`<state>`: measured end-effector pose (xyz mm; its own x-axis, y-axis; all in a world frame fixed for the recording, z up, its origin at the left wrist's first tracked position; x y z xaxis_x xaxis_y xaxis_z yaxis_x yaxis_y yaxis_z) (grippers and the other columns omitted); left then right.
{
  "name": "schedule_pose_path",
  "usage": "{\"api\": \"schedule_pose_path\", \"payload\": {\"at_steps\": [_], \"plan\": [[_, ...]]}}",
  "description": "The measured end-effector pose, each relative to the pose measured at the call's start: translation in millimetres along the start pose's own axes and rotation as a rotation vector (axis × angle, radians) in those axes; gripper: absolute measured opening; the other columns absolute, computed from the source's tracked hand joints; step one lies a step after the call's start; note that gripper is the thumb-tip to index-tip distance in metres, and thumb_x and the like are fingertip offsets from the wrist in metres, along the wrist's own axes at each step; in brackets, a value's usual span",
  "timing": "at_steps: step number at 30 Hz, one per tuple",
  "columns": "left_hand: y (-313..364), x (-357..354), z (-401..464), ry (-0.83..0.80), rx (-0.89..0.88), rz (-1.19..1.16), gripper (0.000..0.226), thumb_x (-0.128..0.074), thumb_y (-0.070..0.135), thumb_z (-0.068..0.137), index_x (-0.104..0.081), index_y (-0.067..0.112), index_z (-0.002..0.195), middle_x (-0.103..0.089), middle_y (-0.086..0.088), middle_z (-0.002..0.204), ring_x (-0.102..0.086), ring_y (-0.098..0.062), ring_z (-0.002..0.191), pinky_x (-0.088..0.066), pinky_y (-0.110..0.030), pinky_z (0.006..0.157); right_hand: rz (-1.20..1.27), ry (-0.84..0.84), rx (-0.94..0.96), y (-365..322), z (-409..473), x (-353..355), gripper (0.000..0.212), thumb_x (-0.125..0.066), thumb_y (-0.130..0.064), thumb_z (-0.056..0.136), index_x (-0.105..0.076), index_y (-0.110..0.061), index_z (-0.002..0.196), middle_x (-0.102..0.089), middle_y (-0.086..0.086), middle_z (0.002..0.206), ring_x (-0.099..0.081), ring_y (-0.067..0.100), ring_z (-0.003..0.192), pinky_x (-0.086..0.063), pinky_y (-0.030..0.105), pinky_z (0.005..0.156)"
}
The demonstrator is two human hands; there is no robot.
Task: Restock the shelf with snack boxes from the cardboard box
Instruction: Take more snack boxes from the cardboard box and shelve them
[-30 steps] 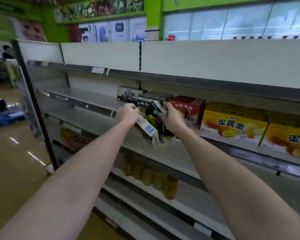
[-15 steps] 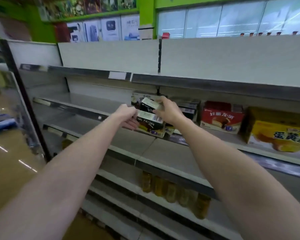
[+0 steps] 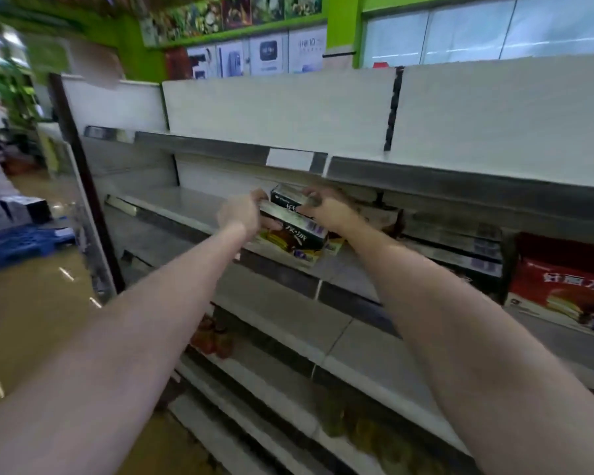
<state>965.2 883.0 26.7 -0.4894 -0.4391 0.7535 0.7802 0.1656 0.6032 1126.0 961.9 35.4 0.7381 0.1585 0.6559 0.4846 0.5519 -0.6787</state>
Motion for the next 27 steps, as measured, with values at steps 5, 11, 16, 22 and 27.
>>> {"api": "schedule_pose_path", "payload": {"at_steps": [5, 11, 16, 22, 27], "plan": [[-15.9, -2.4, 33.9, 0.149, -0.058, 0.443, 0.055, -0.069, 0.055, 0.084, -0.052, 0.027, 0.128, -0.040, -0.017, 0.138, -0.061, -0.033, 0.092, -0.048, -0.039, 0.078, 0.003, -0.023, 0.023, 20.9, 60.5, -31.5, 0.044, -0.075, -0.029, 0.087, -0.060, -0.022, 0.128, -0.059, -0.002, 0.127, -0.060, 0.015, 0.102, -0.051, 0.030, 0.089], [-43.6, -27.1, 102.9, -0.044, -0.153, 0.218, 0.063, -0.083, 0.049, 0.070, -0.055, 0.008, 0.110, -0.052, -0.010, 0.101, -0.060, -0.036, 0.096, -0.046, -0.034, 0.074, -0.045, -0.032, 0.028, 32.7, 101.0, -51.2, 0.042, -0.071, -0.026, 0.091, -0.060, -0.013, 0.129, -0.060, 0.007, 0.129, -0.057, 0.023, 0.117, -0.046, 0.038, 0.103], [-70.7, -33.8, 154.1, -0.064, -0.208, -0.008, 0.079, -0.090, 0.033, 0.065, -0.049, 0.008, 0.127, -0.066, -0.016, 0.114, -0.063, -0.033, 0.104, -0.050, -0.034, 0.082, -0.102, -0.016, -0.005, 30.7, 144.4, -80.5, 0.025, -0.056, -0.022, 0.100, -0.067, -0.013, 0.120, -0.069, 0.009, 0.117, -0.067, 0.024, 0.098, -0.053, 0.036, 0.087], [-89.7, -48.7, 208.0, -0.187, -0.413, 0.010, 0.079, -0.084, 0.036, 0.075, -0.046, 0.028, 0.144, -0.051, -0.017, 0.122, -0.053, -0.036, 0.116, -0.043, -0.034, 0.100, -0.343, -0.042, -0.093, 27.3, 186.3, -108.3, 0.024, -0.052, -0.018, 0.098, -0.069, -0.016, 0.115, -0.067, 0.001, 0.116, -0.062, 0.021, 0.105, -0.050, 0.033, 0.092], [-99.8, -52.4, 238.6, -0.252, -0.510, -0.010, 0.068, -0.082, 0.036, 0.078, -0.055, 0.023, 0.139, -0.049, -0.014, 0.115, -0.052, -0.035, 0.116, -0.040, -0.028, 0.094, -0.381, -0.019, -0.173, 22.4, 199.4, -115.4, 0.024, -0.056, -0.028, 0.098, -0.071, -0.014, 0.110, -0.067, 0.001, 0.109, -0.062, 0.017, 0.097, -0.049, 0.027, 0.079]]}}
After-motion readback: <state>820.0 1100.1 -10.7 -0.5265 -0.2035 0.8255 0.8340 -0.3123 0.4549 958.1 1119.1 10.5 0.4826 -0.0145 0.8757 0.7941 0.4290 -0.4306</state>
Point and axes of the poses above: each hand's wrist, its own z-axis towards the middle knuckle, its own x-axis out of the back of the hand, y = z × x, the point moved 9 cm from there along z, towards the middle knuckle
